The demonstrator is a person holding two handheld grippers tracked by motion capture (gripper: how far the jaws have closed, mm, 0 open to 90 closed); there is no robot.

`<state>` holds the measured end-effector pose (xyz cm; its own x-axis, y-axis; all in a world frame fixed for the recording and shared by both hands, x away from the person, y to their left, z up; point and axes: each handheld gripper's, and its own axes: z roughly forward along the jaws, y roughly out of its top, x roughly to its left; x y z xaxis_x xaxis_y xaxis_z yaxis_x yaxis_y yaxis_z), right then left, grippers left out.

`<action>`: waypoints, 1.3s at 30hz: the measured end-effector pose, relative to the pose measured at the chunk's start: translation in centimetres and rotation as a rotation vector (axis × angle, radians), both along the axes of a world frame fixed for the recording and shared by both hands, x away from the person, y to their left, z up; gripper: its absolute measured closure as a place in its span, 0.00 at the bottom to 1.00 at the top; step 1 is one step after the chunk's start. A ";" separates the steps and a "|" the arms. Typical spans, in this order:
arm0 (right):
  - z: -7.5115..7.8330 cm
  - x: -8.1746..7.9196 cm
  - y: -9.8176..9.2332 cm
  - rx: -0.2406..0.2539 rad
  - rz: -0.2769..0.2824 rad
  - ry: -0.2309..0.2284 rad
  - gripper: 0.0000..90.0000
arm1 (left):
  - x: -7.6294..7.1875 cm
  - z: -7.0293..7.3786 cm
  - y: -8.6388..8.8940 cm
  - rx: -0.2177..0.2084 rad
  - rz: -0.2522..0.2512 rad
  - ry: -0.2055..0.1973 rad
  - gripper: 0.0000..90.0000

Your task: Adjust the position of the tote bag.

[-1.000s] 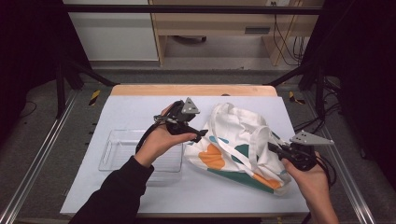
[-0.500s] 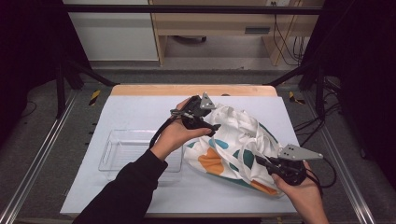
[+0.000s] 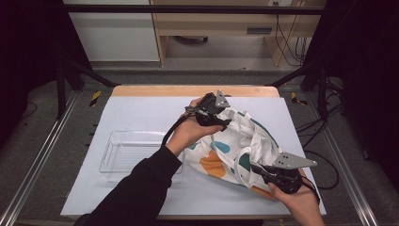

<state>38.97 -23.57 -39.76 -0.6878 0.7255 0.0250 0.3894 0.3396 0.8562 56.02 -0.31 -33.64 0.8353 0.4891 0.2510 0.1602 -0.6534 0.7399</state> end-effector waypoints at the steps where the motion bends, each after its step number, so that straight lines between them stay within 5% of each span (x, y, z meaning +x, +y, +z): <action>1: 0.0 0.0 0.0 -0.001 0.000 0.000 0.98 | 0.1 -0.1 -0.1 0.001 -0.001 0.002 0.49; 4: -0.2 0.0 0.0 -0.003 -0.004 -0.002 0.98 | 0.5 -0.6 -0.2 0.028 0.022 0.056 0.66; 11: -0.4 0.1 -0.4 0.003 -0.012 -0.002 0.98 | -0.1 -0.9 1.3 0.007 0.026 0.054 0.96; 24: 0.0 0.0 -0.9 0.015 -0.023 0.005 0.89 | -4.2 -1.7 5.5 -0.038 0.004 0.047 0.97; 33: 1.1 -0.5 -1.6 -0.011 -0.103 0.000 0.45 | -5.8 -3.0 7.7 -0.086 0.011 0.077 0.97; 39: 1.5 -1.1 -2.0 -0.052 -0.134 -0.008 0.35 | -6.1 -3.2 8.7 -0.131 0.026 0.080 0.97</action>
<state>37.91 -25.54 -38.29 -0.5850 0.8107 -0.0206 0.4270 0.3295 0.8421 49.90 8.38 -36.85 0.8369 0.5348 0.1165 0.2377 -0.5468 0.8028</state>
